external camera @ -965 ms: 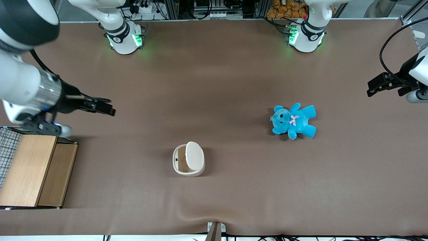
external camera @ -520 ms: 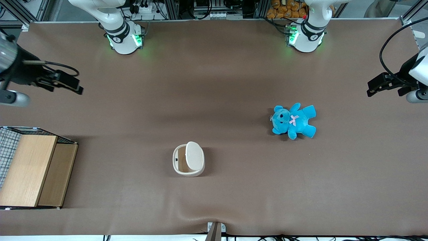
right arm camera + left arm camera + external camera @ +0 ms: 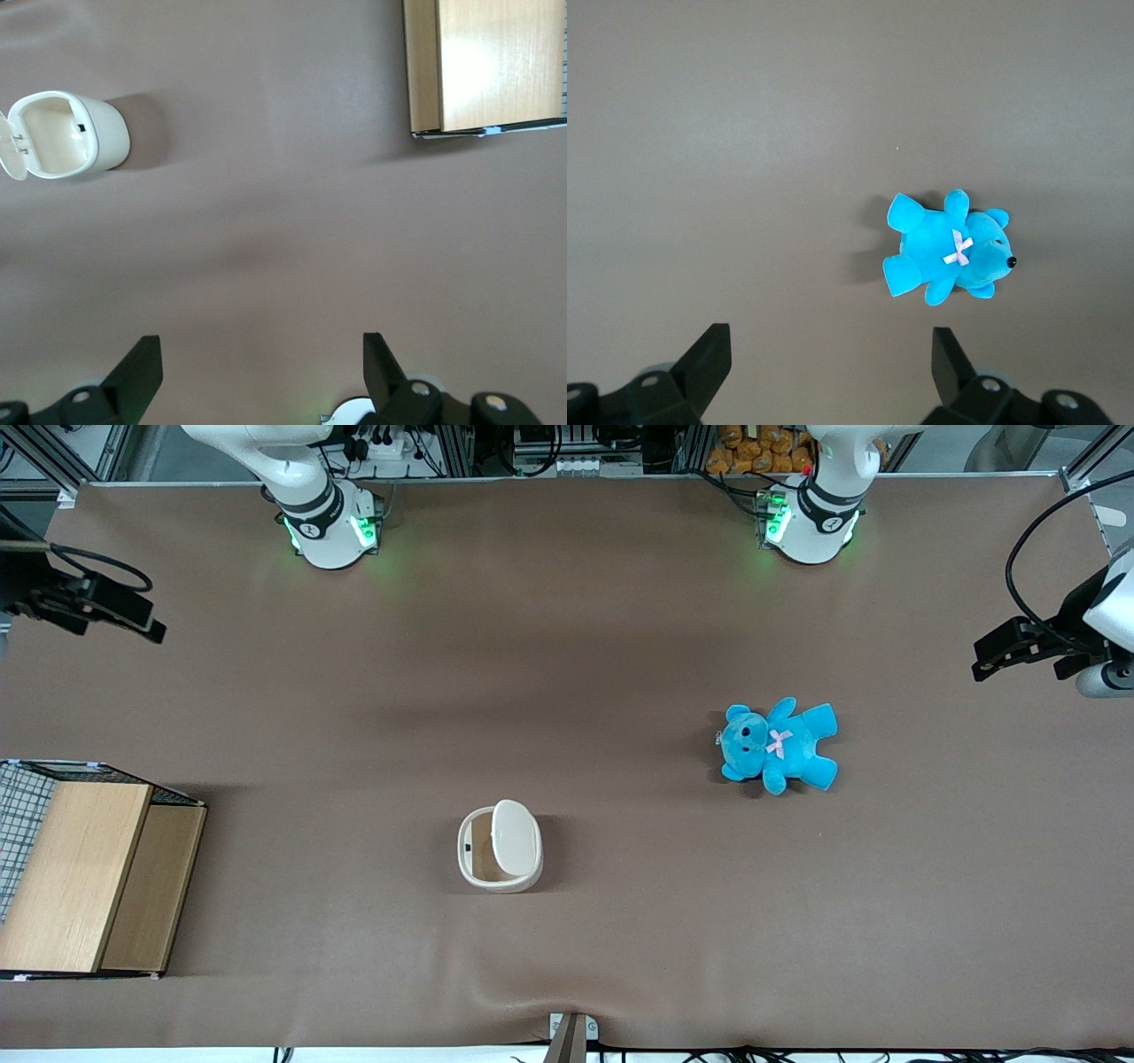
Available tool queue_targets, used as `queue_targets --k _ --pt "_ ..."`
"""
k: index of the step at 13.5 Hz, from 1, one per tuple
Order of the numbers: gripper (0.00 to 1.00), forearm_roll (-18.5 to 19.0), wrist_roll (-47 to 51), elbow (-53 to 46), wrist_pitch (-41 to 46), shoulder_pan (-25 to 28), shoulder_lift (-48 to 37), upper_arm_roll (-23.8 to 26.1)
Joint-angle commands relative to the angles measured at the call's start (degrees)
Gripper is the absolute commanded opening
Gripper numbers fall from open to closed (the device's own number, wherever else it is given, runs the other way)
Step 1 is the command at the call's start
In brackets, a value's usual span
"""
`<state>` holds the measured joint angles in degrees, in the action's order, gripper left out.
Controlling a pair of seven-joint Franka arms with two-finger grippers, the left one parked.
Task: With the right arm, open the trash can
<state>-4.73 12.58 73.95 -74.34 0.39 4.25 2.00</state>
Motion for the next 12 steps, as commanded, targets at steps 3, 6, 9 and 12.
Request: queue_targets --k 3,6,9,12 --pt "1.00 0.8 -3.3 10.4 -3.4 0.1 -7.4 -2.4" --pt "1.00 3.0 -4.1 12.5 -5.5 0.3 -8.6 -2.4" --pt "1.00 5.2 -7.0 11.9 -7.4 0.2 -7.9 -2.4" --pt "1.00 6.0 -8.4 11.5 -8.6 0.0 -6.9 -3.9"
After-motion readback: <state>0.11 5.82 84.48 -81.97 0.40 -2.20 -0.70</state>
